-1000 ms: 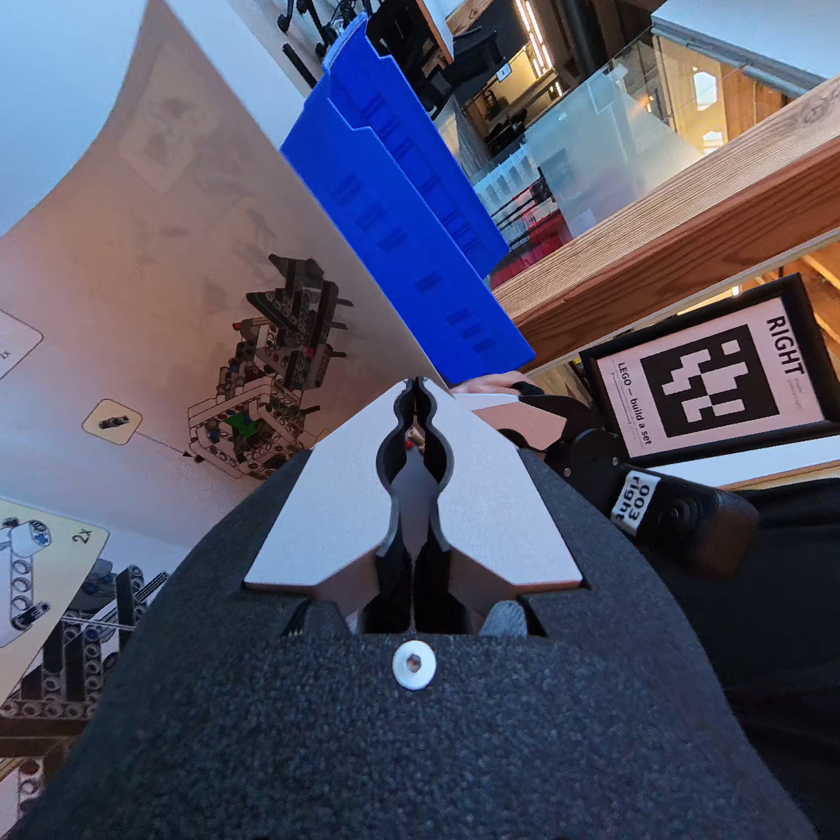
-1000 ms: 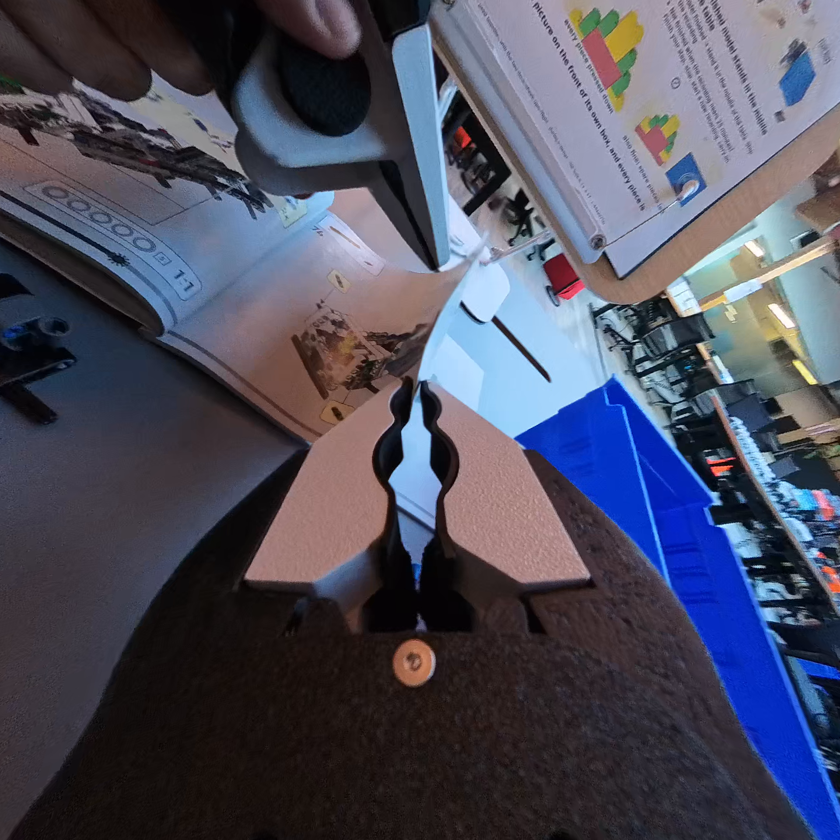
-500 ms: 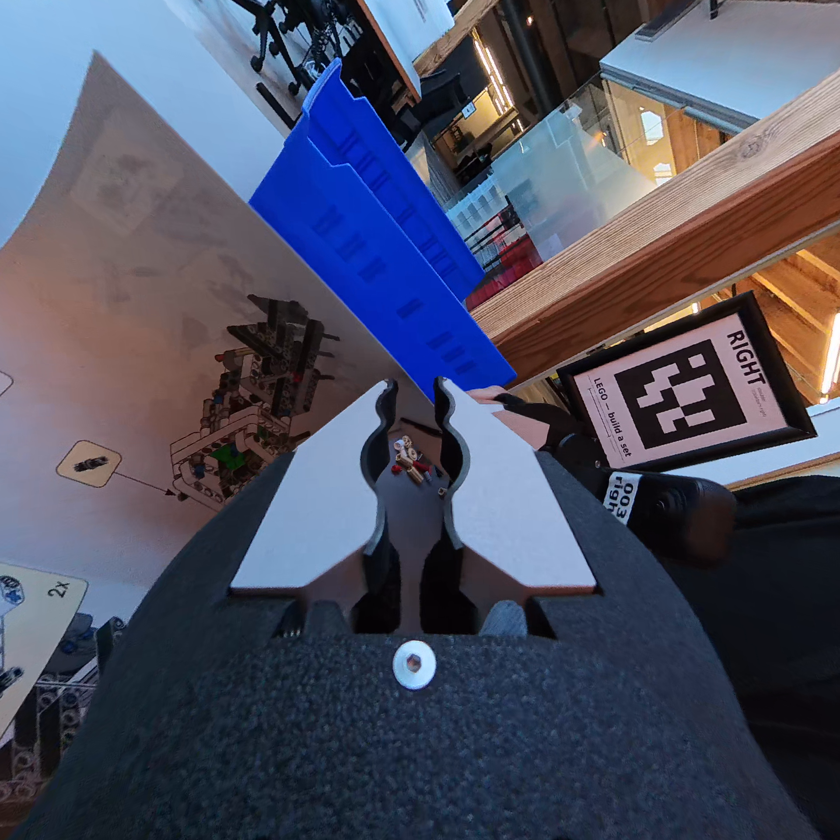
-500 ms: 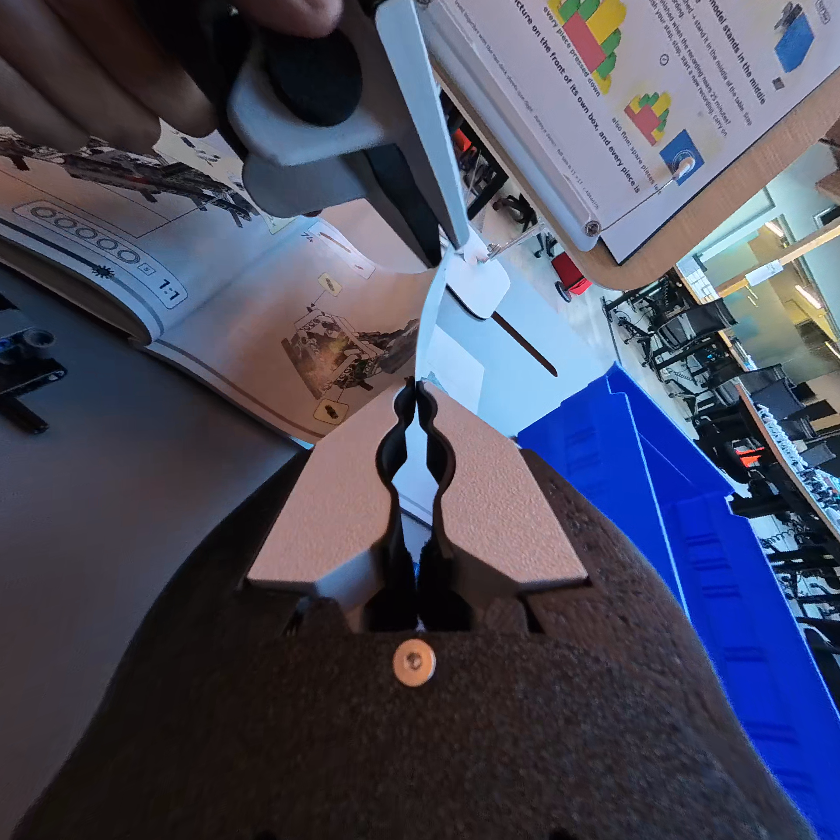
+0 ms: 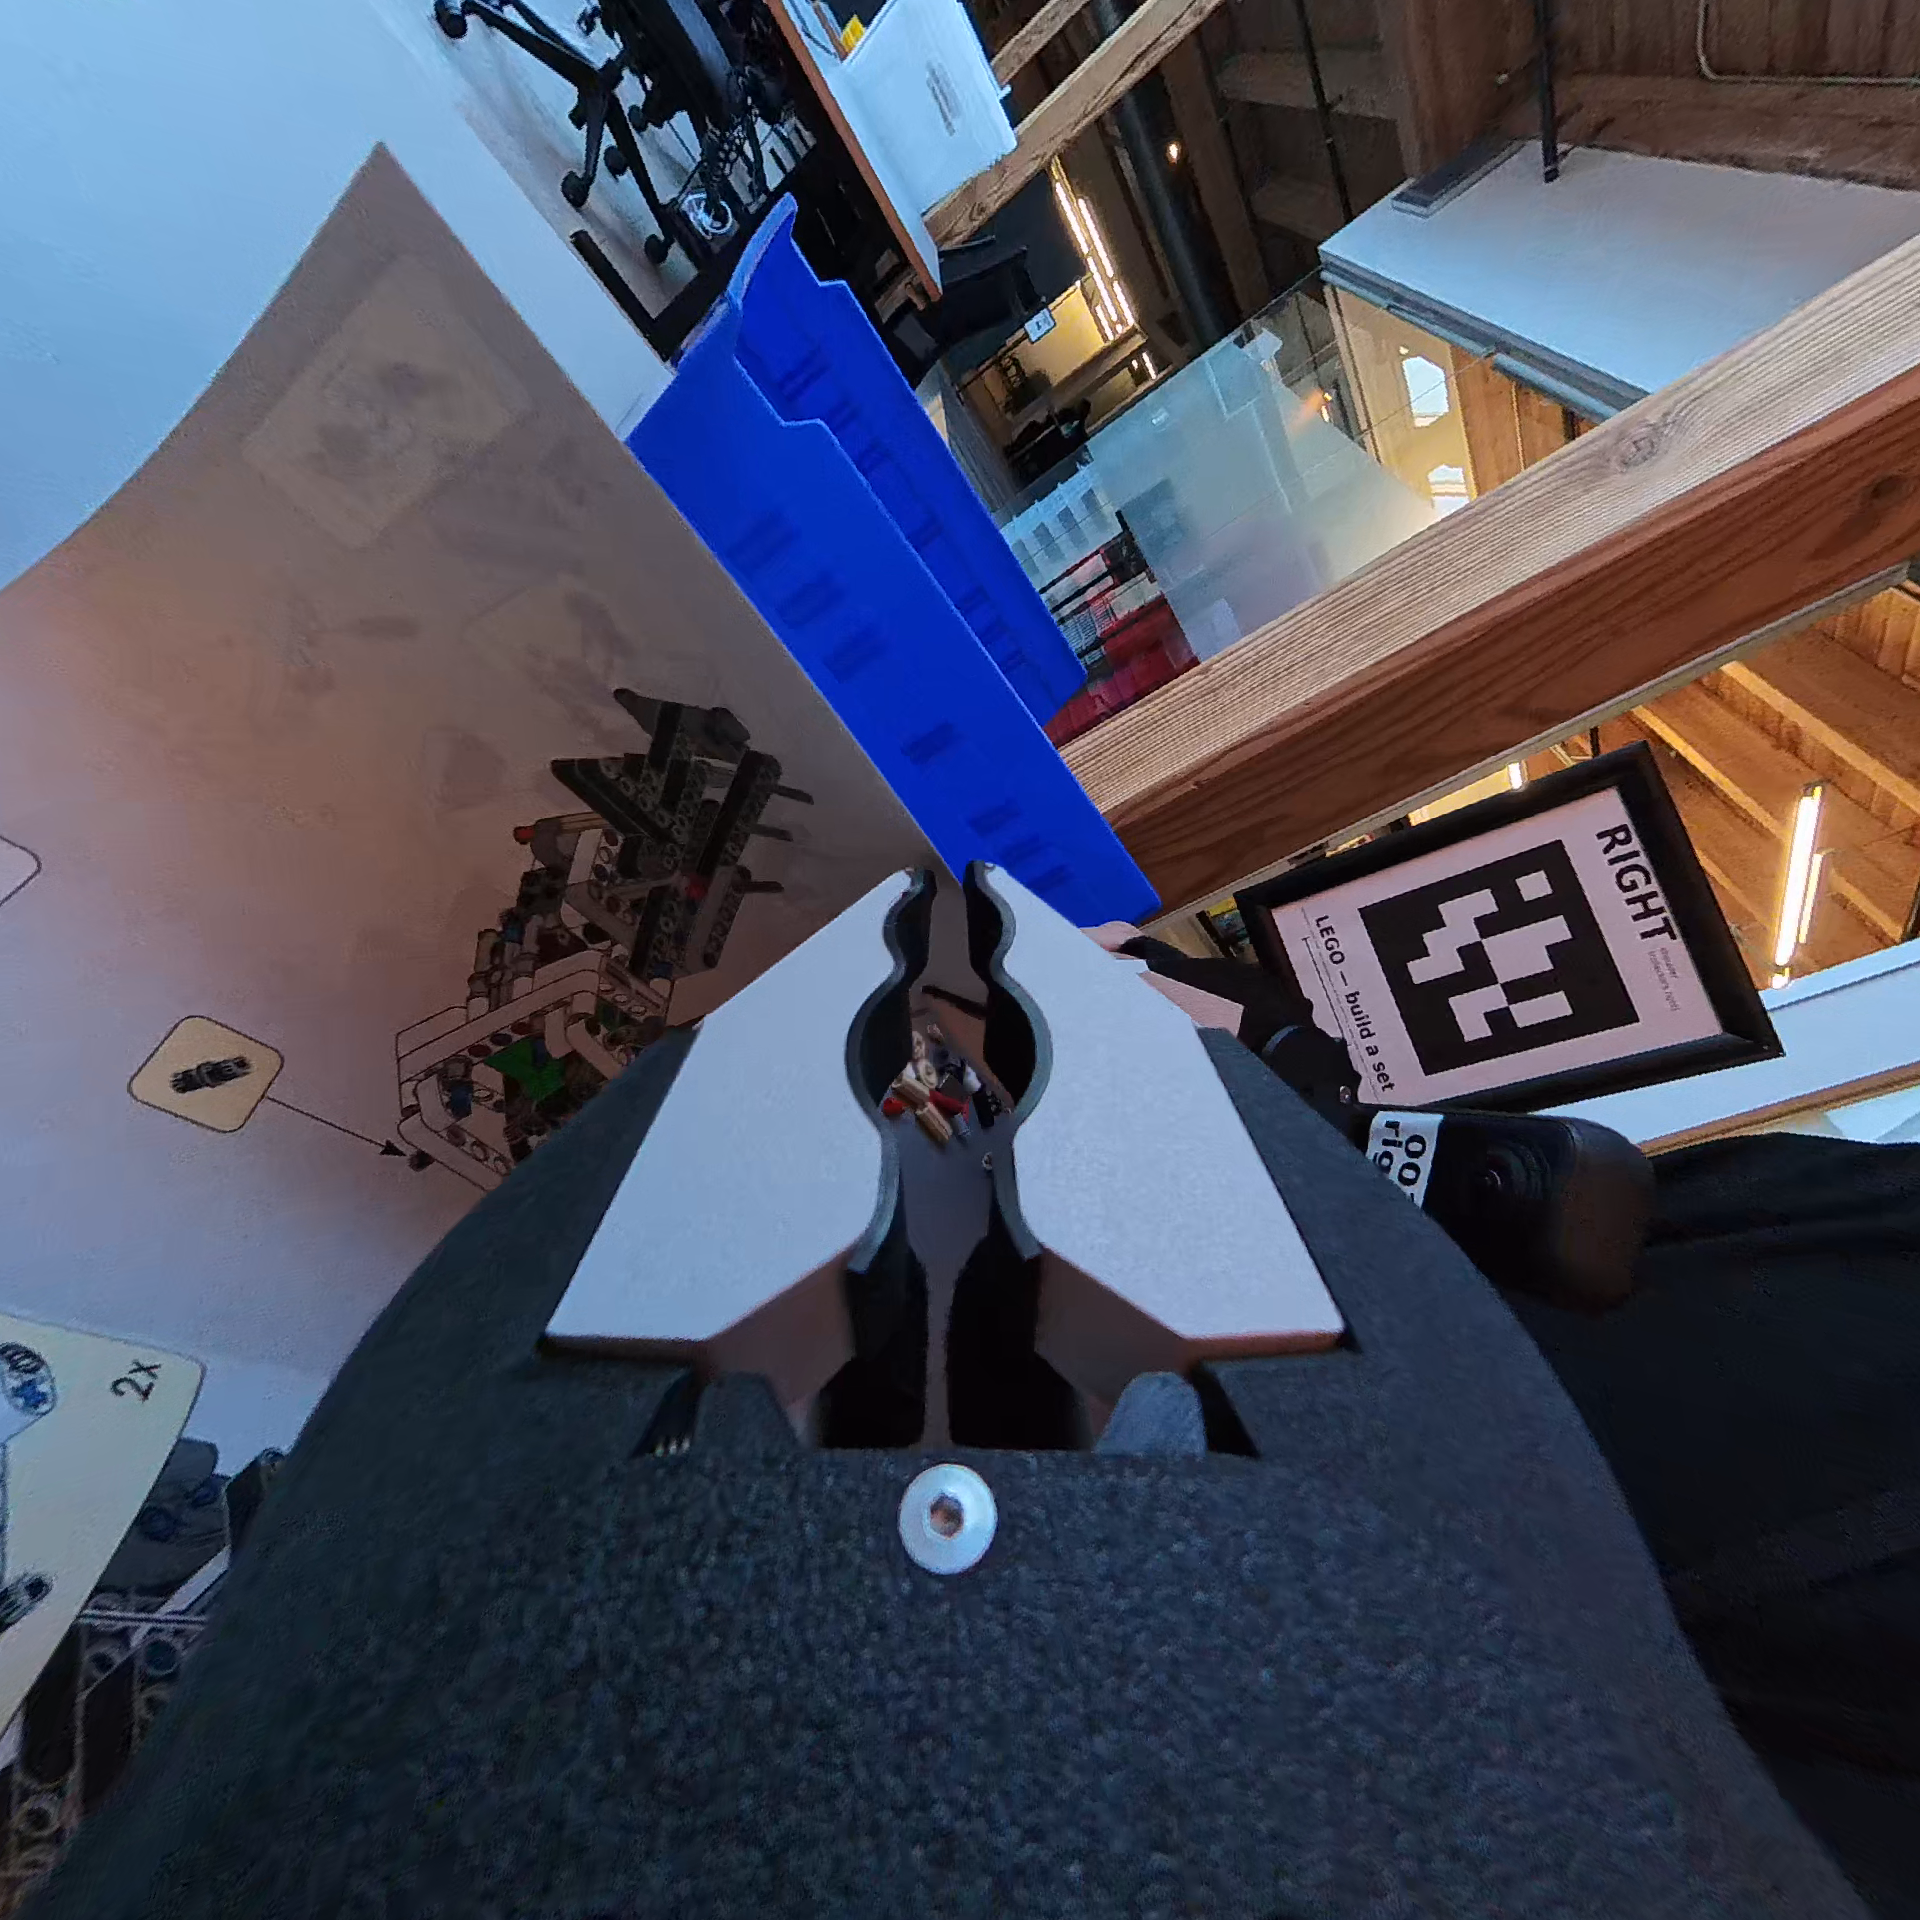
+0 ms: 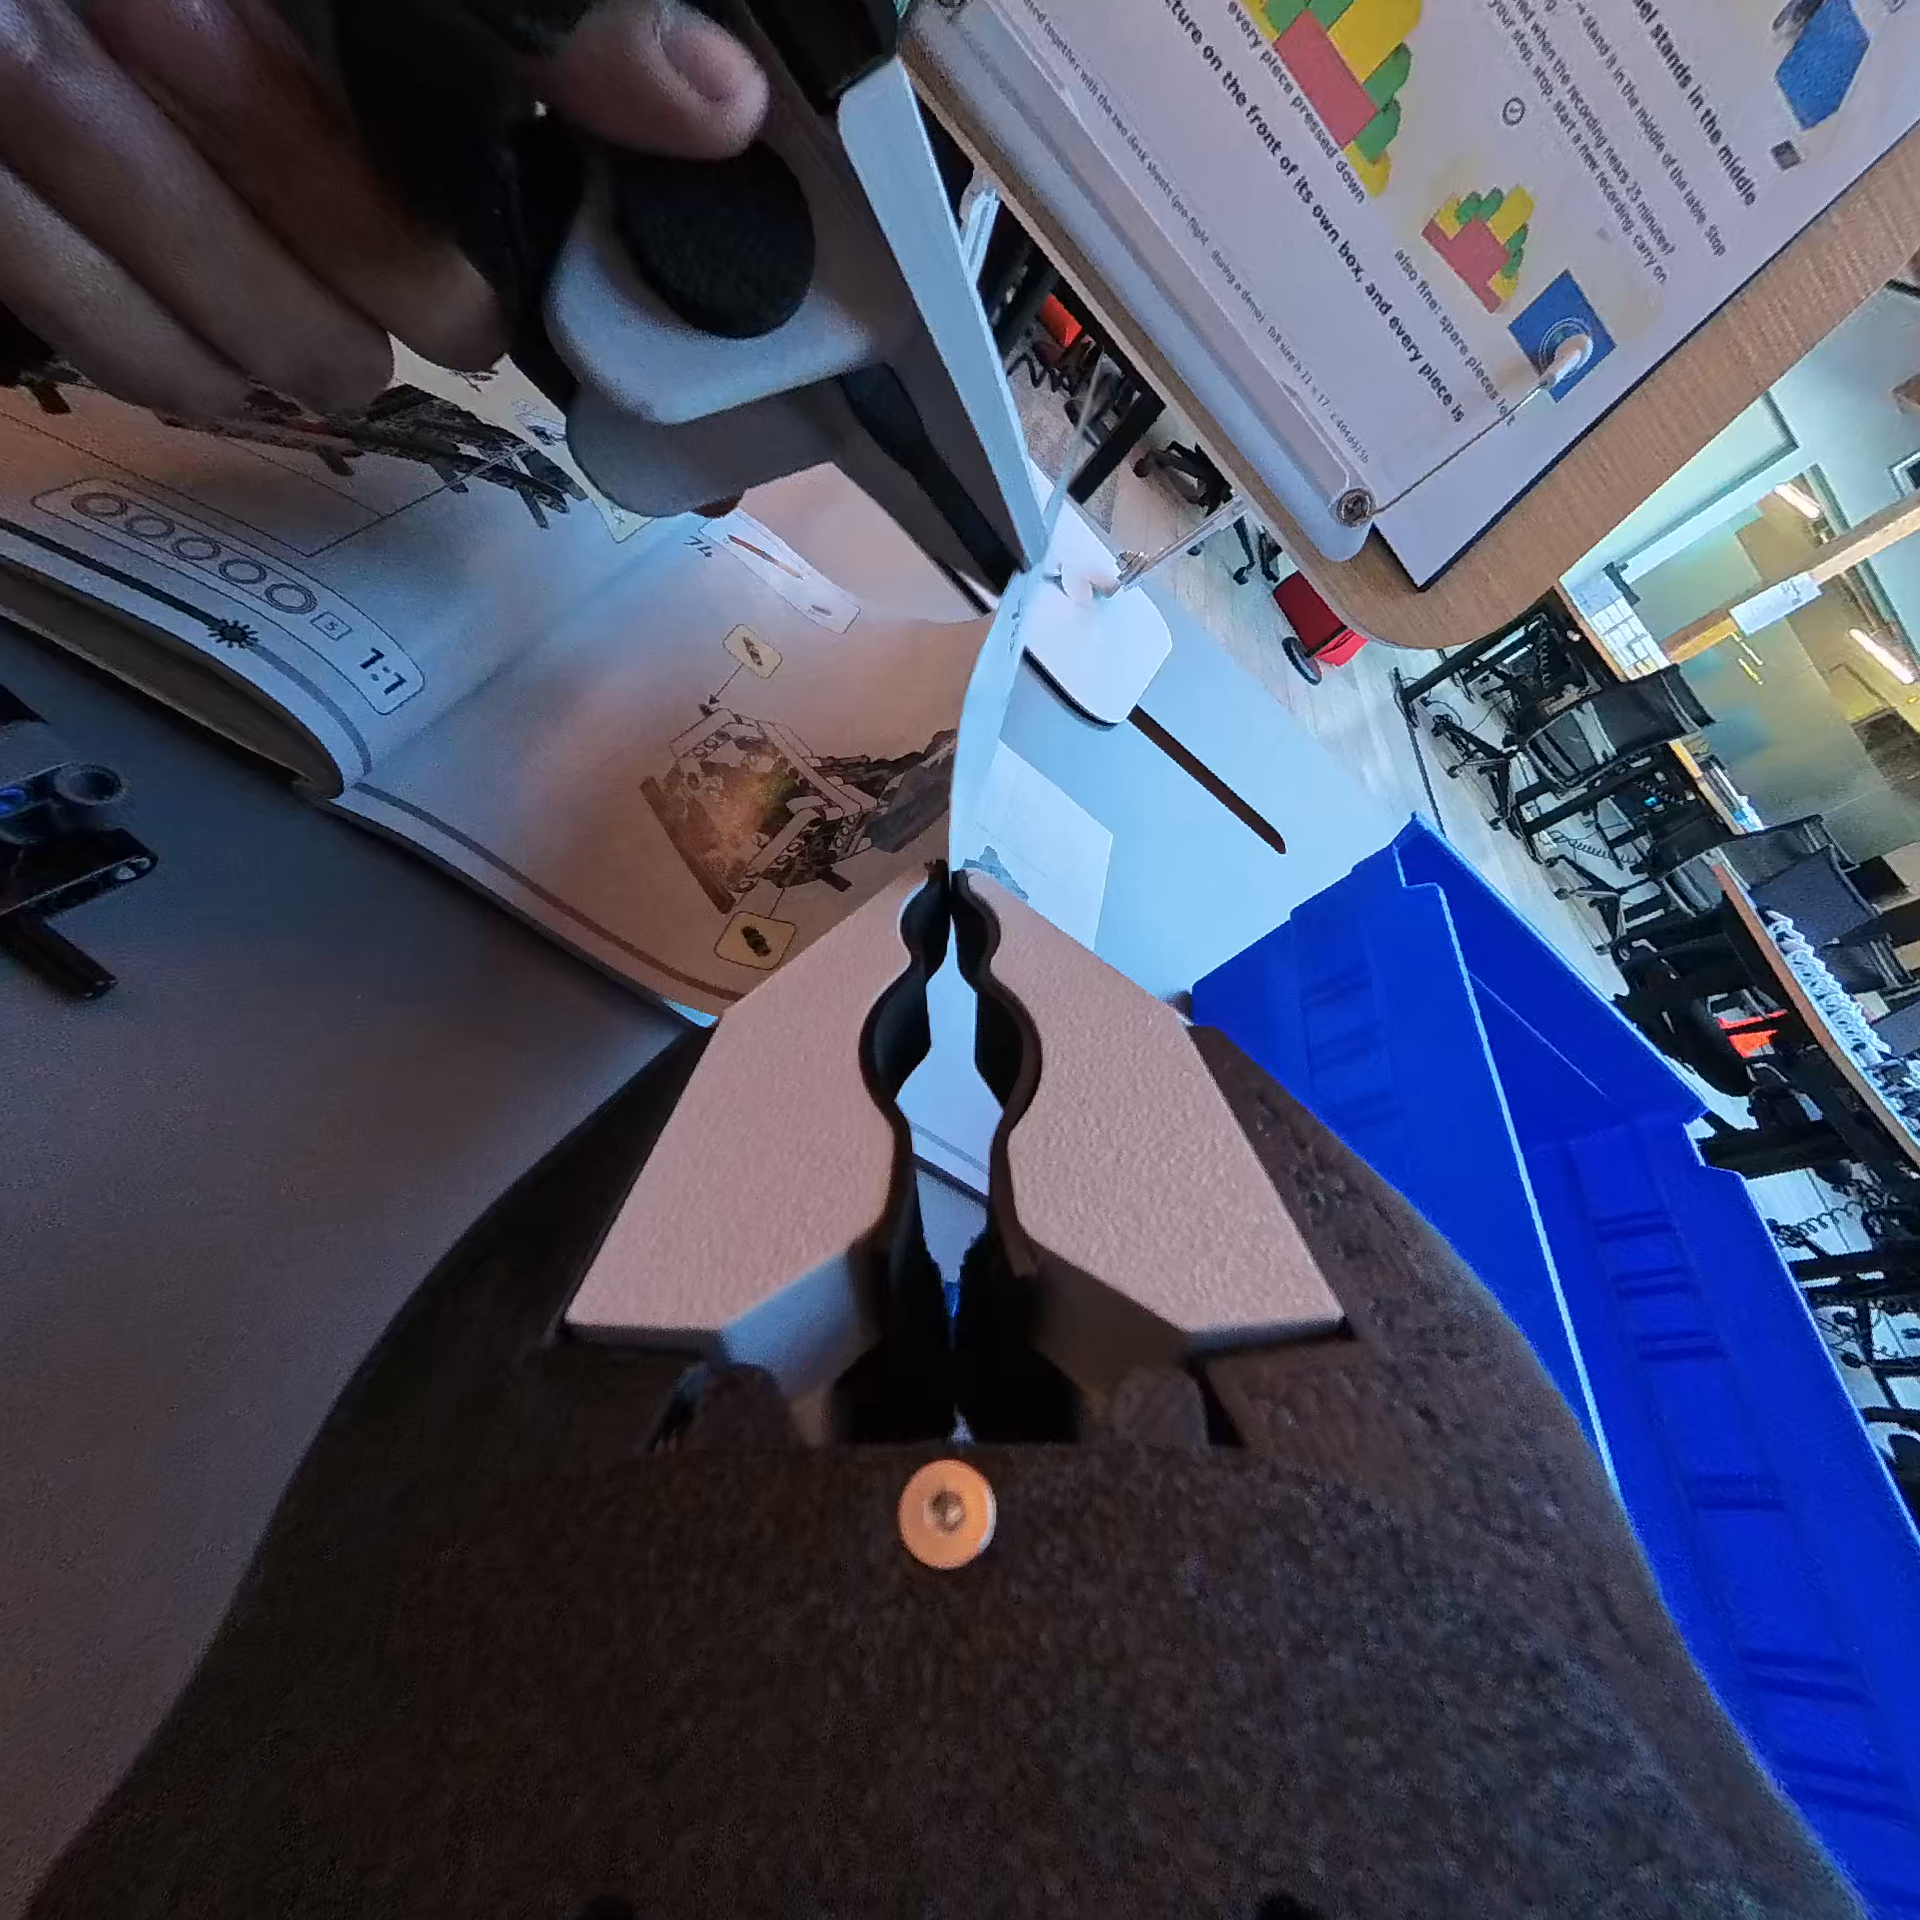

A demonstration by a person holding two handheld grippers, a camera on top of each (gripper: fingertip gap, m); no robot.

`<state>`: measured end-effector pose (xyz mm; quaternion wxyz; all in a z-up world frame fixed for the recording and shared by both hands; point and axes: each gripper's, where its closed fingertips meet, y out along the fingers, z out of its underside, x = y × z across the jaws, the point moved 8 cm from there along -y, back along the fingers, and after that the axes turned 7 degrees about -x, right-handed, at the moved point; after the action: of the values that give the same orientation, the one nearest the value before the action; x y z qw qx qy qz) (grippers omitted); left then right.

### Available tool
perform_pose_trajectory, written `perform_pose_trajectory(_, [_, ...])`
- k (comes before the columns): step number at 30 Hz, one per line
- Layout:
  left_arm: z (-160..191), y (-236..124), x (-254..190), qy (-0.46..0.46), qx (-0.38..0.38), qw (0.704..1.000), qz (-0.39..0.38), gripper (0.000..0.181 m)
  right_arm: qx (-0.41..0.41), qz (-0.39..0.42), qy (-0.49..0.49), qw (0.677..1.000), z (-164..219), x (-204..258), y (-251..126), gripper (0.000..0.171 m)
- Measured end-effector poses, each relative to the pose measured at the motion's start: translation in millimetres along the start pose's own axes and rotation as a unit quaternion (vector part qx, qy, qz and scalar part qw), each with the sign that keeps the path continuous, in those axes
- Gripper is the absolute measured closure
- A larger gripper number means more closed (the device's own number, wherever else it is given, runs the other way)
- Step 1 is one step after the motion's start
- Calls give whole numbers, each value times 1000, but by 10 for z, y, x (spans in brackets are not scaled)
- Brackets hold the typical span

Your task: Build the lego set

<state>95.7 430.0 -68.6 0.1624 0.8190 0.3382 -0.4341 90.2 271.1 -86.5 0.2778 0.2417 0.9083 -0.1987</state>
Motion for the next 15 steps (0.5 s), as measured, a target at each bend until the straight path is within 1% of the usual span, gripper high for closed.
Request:
perform_pose_trajectory(4, [0, -10, 3, -1, -6, 1000, 9, 176, -4, -2, 5, 1000, -11, -5, -3, 171])
perform_pose_trajectory(6, [3, -12, 17, 2, -6, 1000, 5, 181, -3, -2, 5, 1000, -12, -2, -1, 171])
perform_pose_trajectory(15, [4, 3, 30, 22, -9, 1000, -9, 181, 1, -6, 8, 1000, 1, 8, 7, 171])
